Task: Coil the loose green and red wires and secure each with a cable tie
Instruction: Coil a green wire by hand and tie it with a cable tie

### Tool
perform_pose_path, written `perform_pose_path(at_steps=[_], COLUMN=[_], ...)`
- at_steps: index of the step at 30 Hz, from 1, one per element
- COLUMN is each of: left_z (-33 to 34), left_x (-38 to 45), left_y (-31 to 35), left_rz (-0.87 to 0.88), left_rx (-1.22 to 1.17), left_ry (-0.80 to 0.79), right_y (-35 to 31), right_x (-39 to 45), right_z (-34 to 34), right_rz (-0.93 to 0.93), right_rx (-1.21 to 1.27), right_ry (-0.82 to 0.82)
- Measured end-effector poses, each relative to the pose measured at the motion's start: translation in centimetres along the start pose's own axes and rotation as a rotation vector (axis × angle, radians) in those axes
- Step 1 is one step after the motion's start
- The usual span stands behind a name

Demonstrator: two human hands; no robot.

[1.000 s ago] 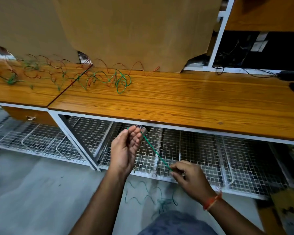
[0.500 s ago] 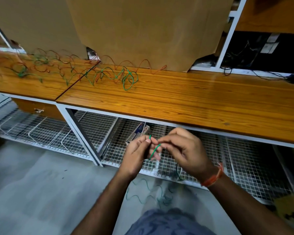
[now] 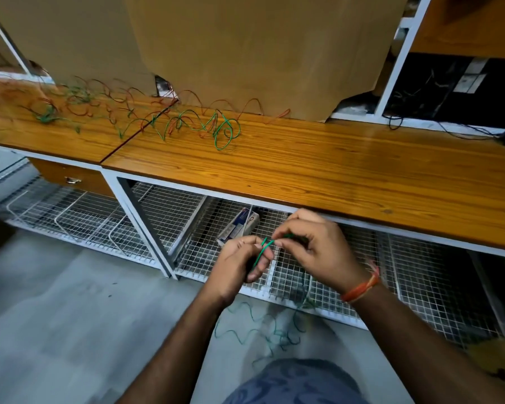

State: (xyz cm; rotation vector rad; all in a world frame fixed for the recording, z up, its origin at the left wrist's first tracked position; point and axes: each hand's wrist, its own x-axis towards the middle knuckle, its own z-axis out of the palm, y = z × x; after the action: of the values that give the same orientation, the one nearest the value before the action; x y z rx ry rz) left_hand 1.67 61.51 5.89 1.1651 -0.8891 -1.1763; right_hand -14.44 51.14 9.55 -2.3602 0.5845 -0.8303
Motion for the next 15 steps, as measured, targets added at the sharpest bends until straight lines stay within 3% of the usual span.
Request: perform_pose_path(at_steps=[4,8,11,15], left_z=[0.3,0.6,0.8,0.4], left_x=[-0.3,-1.0,-1.5,-1.1], left_y=[-0.4,-0.6,-0.9,-0.6], left_rz=[-0.037,-0.037,-0.013,-0.114], left_rx=[-0.117,-0.198,-0.149,0.03], left_ry=[0.024,-0.015,-0.051,-0.001], right_y=[1.0,1.6,1.7,2.4], right_x=[-0.3,-1.2,-1.3,-0.7], right_z=[0.2,0.4,0.0,-1.3], right_rz=[0.179,0.206,0.163,0.034], right_rx=[0.137,0.265,0.23,0.047], right_ry=[-0.112,-0.24,-0.248,-0.346])
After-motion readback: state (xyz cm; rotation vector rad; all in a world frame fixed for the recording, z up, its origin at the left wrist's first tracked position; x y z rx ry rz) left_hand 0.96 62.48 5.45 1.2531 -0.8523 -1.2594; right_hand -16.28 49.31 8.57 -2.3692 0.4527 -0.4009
